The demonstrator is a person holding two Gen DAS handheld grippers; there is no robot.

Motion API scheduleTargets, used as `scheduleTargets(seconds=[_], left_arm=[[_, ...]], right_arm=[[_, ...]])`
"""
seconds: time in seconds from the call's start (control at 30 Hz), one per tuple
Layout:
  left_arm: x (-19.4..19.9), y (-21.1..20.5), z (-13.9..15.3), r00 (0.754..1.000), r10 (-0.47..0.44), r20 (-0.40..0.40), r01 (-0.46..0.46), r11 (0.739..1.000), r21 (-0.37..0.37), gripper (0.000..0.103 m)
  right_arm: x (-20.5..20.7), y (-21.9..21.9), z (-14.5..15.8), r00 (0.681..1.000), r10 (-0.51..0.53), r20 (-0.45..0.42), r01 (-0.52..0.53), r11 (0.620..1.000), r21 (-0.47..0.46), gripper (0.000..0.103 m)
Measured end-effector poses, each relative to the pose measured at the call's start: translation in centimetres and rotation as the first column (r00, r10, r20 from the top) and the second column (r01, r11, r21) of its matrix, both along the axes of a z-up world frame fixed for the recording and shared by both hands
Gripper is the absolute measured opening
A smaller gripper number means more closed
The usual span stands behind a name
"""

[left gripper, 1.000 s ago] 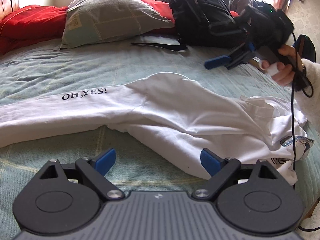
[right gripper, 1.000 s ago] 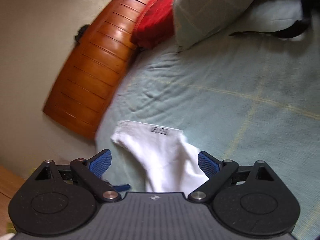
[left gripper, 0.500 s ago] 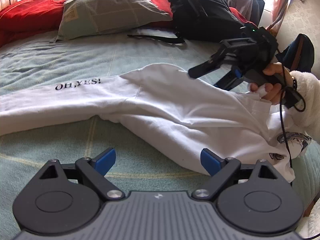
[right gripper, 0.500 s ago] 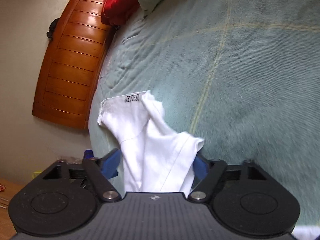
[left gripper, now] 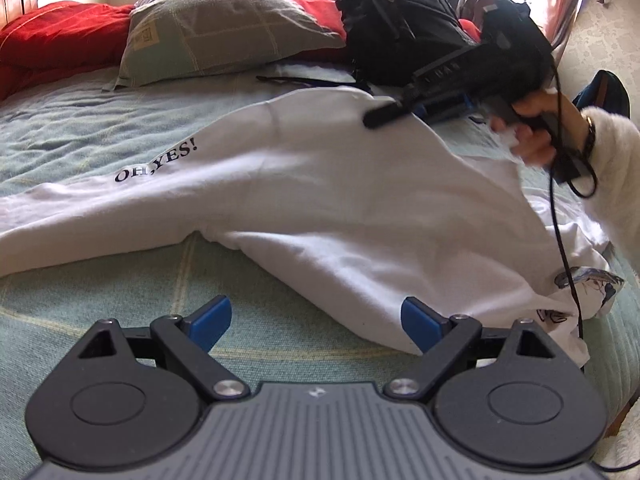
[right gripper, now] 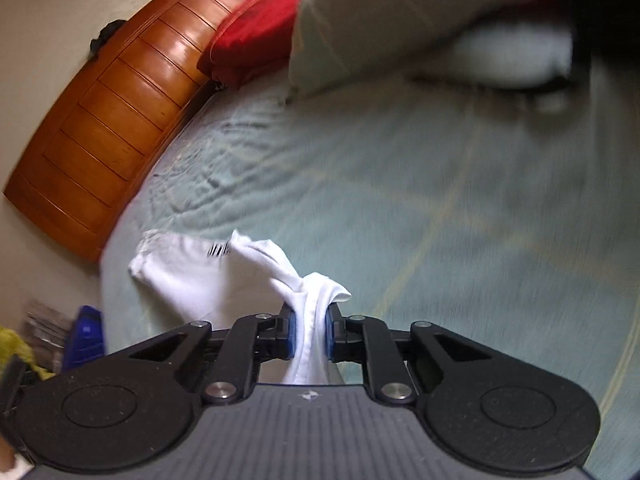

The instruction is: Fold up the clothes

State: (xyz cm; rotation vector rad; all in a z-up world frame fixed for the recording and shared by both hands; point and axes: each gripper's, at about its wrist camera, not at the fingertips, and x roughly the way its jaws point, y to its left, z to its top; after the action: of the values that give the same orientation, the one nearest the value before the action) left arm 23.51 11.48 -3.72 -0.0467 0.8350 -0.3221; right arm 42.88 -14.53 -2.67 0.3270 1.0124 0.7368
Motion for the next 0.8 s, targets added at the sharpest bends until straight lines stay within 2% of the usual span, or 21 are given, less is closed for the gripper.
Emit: scheduleTargets(seconds=[0.17,0.47,0.53,0.6,0.63,0.73,0.8], left_arm=[[0.0,-0.2,0.1,1.000,0.013,0.015,-0.013,1.000,0.002,0.092],[-0.2,-0.3,0.5,0.999,0.025,0.025,-0.025,1.000,0.008,0.092],[-0.2,-0.3,0.6,0.999,0.027,0.027,-0.027,1.000,0.010,0.092],[-0.3,-0.3,0.7,0.999,0.030,0.029,-0.030,0.999,0.011,0.092],[-0.3,-0.3,0.7,0.999,0.031,0.030,-0.031,0.999,0.012,0.092],[-0.3,-0.8,0.9,0.999,0.042,0.023,-0.043,0.999,0.021,0.092],[-0.4,-1.3,1.0,0.998,0.054,0.013,-0.054,0.998,0.030,0.092]], right_arm=[[2.5,1.2,1.9,0.996,-0.015,0.091,0.025,0.993,-0.115,0.014],[7.6,2.0,-0.3,0.990,-0.116,0.079,0.132,0.961,-0.243,0.015],[7.9,1.7,-1.4,0.993,-0.115,0.015,0.115,0.967,-0.226,0.021],[7.2,1.0,-1.4,0.995,-0.102,-0.005,0.099,0.975,-0.201,0.024],[6.8,0.5,-1.3,0.995,-0.100,-0.013,0.096,0.978,-0.184,0.029],[4.8,-2.3,0.8,0.993,-0.113,-0.021,0.110,0.988,-0.111,0.035],[2.9,-4.5,2.3,0.992,-0.123,-0.003,0.122,0.988,-0.098,0.039]])
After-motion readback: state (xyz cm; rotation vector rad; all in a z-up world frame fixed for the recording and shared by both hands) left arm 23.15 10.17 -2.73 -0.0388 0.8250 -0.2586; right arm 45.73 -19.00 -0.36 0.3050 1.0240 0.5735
